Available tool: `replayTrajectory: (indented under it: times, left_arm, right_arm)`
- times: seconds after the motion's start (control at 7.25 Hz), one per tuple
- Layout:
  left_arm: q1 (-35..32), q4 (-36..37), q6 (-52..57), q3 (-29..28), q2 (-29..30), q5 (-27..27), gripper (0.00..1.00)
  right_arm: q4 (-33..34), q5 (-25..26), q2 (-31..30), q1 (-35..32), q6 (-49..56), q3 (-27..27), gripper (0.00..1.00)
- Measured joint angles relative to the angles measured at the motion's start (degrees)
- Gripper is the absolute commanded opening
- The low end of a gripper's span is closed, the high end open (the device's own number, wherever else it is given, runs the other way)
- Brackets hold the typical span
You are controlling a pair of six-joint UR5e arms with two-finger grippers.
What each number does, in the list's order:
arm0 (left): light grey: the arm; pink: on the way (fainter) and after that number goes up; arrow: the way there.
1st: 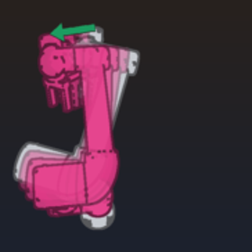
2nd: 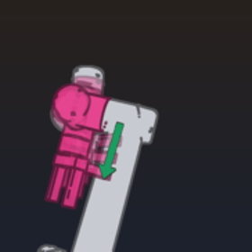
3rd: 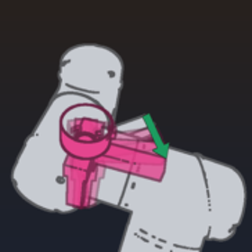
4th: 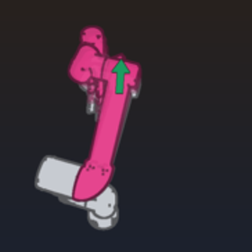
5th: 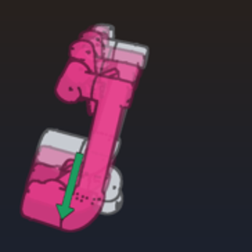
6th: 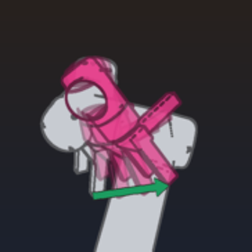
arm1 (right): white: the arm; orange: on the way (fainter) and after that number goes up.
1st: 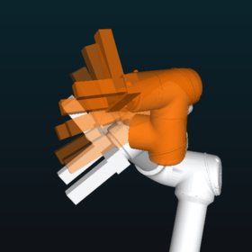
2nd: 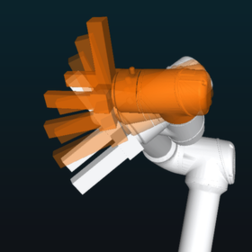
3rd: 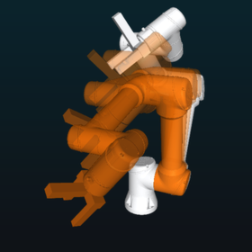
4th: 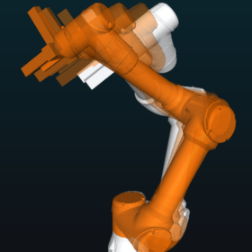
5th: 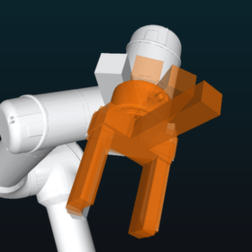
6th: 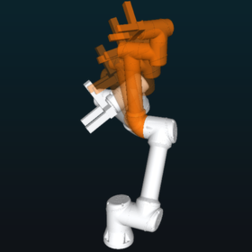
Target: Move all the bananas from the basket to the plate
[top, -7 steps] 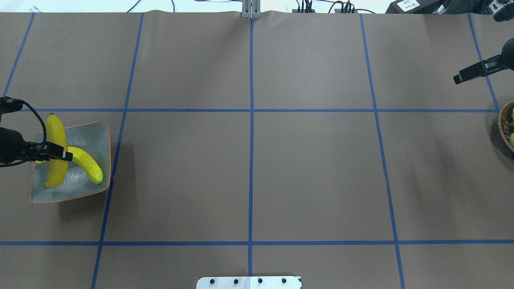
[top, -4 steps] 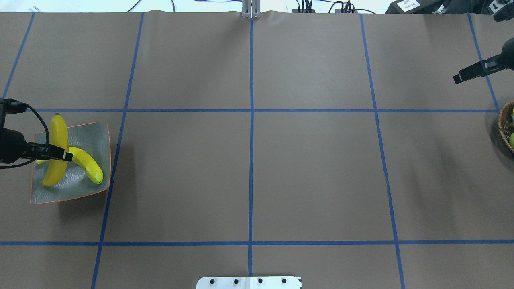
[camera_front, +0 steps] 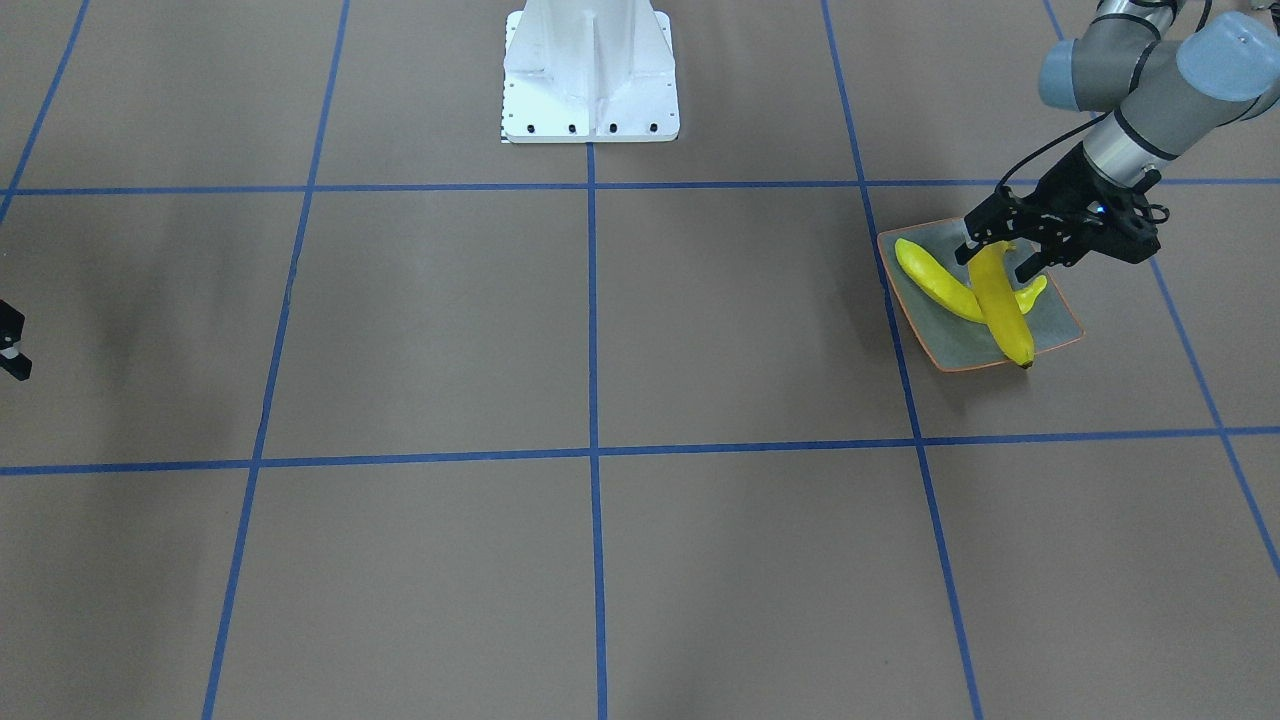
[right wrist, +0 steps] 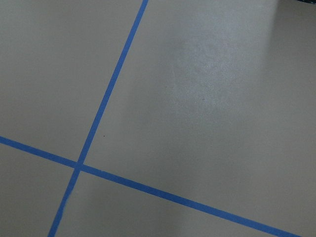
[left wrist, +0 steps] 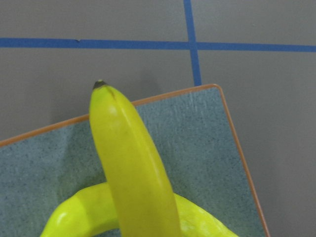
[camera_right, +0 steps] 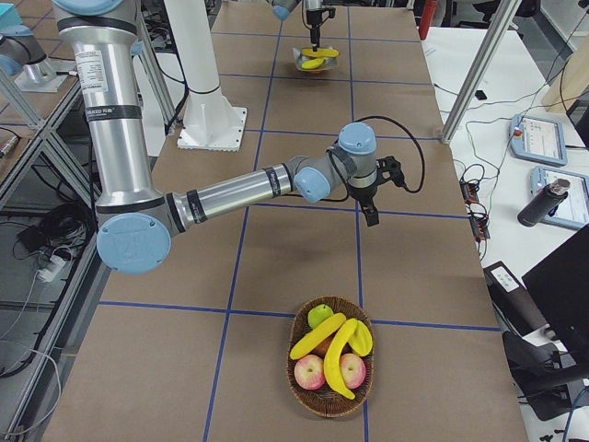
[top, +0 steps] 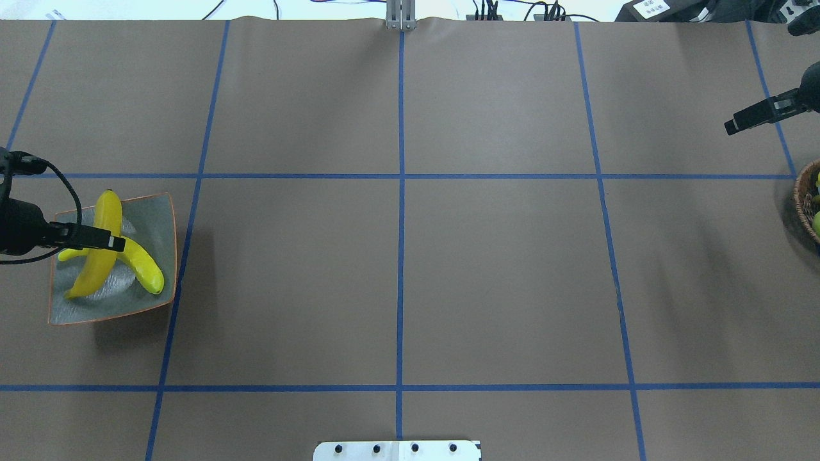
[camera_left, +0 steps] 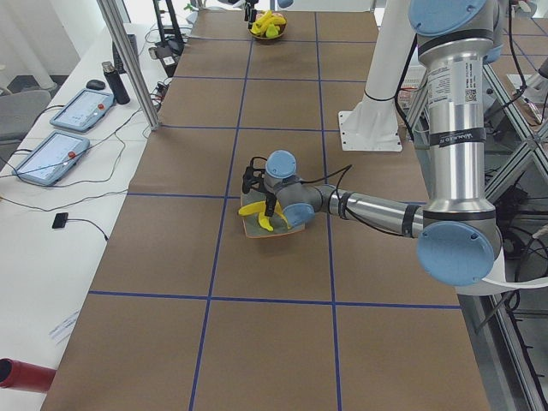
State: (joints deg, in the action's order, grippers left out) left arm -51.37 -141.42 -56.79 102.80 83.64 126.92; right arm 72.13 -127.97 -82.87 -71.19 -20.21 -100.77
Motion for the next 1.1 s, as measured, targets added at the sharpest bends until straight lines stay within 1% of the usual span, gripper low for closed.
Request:
replayTrajectory:
  times: [0.14,0.41,0.69,1.1]
  left_arm:
    - [-1.05,0.0,0.06,1.24,0.07,0.62,1.0]
    - [-6.01,-0.06,0.34,3.09,0.11,4.5,1.0]
    - [-8.54,-0.08,0.88,4.32,0.32,6.9,1.0]
    - [-8.9,-0.09,1.01,4.62,0.81,7.06,1.0]
  right_arm:
    - [-0.15,-0.04,-0.47,-0.3,0.66,0.39,1.0]
    - [-0.37,-0.1,-1.49,-2.15,6.42,3.0,1.0]
    - [-0.4,-0.1,-3.24,-5.48,16.06,6.18,1.0]
    - [-0.38,-1.28,-5.46,-12.44,34.22,11.99,1.0]
